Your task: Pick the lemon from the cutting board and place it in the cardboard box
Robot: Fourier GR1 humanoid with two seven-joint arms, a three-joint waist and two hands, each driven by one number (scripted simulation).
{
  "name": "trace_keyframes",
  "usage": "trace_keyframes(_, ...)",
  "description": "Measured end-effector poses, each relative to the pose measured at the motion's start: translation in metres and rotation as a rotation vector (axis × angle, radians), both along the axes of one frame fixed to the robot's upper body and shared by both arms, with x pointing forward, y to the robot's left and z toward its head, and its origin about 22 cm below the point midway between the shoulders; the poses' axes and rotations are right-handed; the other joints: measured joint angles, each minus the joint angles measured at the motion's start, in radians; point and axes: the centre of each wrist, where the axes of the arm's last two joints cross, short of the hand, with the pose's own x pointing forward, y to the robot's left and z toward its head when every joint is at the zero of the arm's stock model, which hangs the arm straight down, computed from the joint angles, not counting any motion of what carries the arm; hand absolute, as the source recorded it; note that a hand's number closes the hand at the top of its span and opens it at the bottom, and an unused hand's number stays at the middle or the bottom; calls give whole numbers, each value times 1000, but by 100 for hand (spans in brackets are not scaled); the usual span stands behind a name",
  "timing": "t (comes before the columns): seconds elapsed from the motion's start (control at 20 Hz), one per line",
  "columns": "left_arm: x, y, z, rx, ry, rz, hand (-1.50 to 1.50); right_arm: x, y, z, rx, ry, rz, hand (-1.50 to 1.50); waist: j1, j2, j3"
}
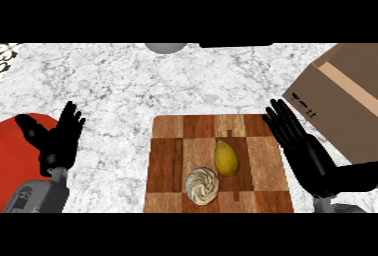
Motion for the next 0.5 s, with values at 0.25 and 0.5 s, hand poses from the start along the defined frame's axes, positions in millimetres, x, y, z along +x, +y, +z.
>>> trace_keyframes(0.25, 8, -11, 26, 43, -123, -78, 0, 1, -53, -1, -33, -7, -298, 150, 7, -38, -6)
trace_keyframes(0.5, 7, -25, 44, 54, -225, -167, 0, -13, -107, -21, -358, 34, -581, -150, 18, -45, -13)
